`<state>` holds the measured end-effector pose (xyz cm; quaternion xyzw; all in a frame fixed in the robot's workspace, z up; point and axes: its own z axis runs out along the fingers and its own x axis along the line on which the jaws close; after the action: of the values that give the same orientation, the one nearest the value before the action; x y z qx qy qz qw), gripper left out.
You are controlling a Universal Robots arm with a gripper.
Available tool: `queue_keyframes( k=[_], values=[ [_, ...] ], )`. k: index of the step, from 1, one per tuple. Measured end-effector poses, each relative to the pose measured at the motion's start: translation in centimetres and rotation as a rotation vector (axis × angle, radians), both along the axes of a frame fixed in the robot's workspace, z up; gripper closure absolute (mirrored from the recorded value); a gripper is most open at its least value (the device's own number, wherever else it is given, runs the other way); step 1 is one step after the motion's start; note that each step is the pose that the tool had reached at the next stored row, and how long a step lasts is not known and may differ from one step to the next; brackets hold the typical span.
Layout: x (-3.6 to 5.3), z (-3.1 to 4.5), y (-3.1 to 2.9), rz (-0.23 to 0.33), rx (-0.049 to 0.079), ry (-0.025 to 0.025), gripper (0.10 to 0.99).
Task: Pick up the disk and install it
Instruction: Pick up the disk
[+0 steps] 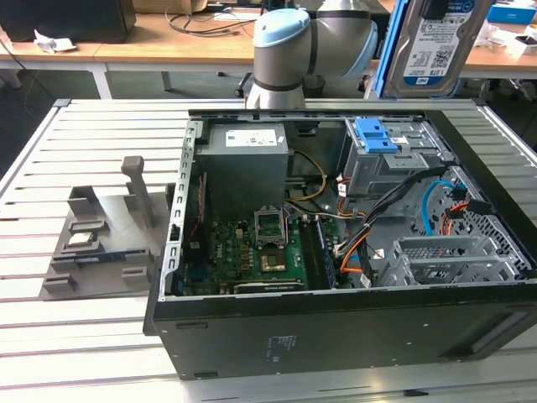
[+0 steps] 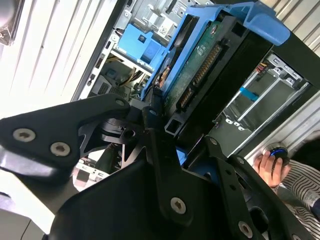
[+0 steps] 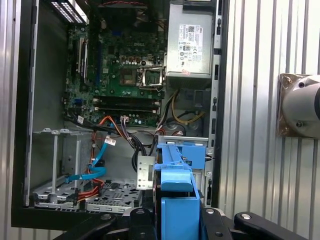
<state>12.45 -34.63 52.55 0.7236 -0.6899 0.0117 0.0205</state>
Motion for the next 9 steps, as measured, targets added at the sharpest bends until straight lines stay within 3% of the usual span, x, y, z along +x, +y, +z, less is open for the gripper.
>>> queue_keyframes(
  k=[9],
  values=[
    [0.0,-0.04,-0.68,0.0,0.0,0.0,0.722]
  ],
)
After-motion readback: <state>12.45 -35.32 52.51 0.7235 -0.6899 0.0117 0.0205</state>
